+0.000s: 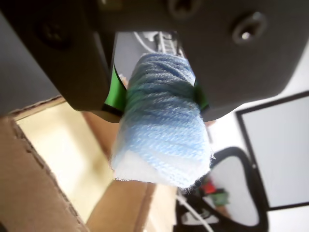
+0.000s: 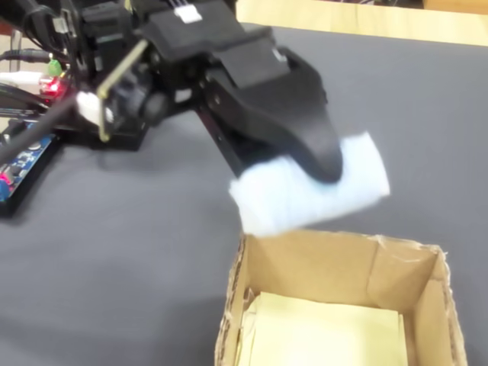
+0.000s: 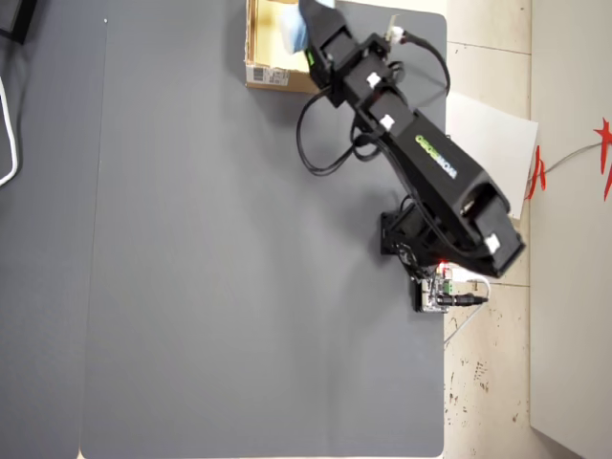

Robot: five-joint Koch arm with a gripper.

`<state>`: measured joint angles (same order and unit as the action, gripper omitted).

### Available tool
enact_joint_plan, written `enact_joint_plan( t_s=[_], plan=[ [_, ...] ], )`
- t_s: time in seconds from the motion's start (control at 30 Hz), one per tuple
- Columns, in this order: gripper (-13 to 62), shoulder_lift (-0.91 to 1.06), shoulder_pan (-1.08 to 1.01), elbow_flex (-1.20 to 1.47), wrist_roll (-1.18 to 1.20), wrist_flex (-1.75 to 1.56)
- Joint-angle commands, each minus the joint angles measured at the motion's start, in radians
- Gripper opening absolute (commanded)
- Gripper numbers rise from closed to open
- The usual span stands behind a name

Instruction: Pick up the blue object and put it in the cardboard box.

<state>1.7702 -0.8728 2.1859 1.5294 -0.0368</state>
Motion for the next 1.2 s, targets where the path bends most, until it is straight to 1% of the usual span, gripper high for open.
enact_joint_plan(
  t_s=[0.0, 0.17, 0.27, 0.47, 0.57, 0.6, 0.67, 0.77, 0.93, 1.07, 1.17],
  plan=[
    [18.9, -0.008, 0.02, -0.141, 0.005, 0.006],
    [19.4, -0.074, 0.029, -0.265, 0.002, 0.133],
    [22.1, -0.124, 0.031, -0.362, -0.012, 0.268],
    [22.4, -0.186, 0.029, -0.488, -0.011, 0.422],
    [29.0, -0.232, 0.031, -0.595, -0.003, 0.534],
    [29.3, -0.242, 0.031, -0.611, -0.003, 0.545],
    [29.3, -0.247, 0.031, -0.62, -0.003, 0.548],
    [32.5, -0.247, 0.031, -0.612, 0.02, 0.565],
    [32.5, -0.239, 0.031, -0.609, 0.02, 0.561],
    [32.6, -0.19, 0.057, -0.604, 0.061, 0.546],
    [33.4, -0.118, 0.11, -0.545, 0.104, 0.506]
  ],
)
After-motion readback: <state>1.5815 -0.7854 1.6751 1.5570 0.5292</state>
